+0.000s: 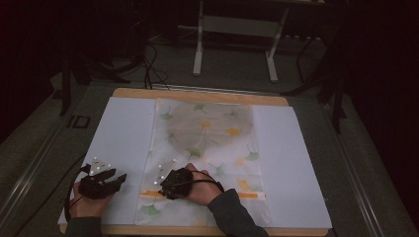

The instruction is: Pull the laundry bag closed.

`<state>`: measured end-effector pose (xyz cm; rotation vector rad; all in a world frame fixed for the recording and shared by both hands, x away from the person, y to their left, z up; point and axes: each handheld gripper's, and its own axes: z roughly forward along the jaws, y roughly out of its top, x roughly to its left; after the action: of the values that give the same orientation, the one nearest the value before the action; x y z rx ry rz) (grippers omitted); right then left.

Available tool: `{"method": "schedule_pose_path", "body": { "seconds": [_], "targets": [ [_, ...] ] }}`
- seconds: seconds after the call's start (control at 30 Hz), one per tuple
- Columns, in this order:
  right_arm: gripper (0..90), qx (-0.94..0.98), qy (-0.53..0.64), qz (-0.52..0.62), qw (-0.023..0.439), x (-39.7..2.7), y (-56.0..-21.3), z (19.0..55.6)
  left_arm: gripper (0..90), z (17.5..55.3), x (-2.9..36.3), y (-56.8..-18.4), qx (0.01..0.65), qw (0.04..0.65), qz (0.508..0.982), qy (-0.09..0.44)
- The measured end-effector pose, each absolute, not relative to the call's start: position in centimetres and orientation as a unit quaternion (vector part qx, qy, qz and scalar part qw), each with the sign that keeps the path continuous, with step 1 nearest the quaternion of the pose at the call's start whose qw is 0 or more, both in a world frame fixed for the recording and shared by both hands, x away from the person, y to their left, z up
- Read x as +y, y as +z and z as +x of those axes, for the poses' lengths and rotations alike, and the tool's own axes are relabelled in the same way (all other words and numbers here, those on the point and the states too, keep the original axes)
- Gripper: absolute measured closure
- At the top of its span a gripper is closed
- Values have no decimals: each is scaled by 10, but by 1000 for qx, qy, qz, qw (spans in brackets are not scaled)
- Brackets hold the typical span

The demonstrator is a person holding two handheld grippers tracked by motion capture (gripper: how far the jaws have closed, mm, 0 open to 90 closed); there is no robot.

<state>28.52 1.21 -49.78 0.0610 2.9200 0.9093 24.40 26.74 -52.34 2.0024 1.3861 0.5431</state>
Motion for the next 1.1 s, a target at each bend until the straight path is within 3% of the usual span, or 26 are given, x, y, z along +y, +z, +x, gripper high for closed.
{"method": "schedule_pose_path", "body": {
  "seconds": [1.1],
  "targets": [
    [718,957,288,1,21,48,-510,286,530,244,268,-523,527,319,760,208]
  ]
}}
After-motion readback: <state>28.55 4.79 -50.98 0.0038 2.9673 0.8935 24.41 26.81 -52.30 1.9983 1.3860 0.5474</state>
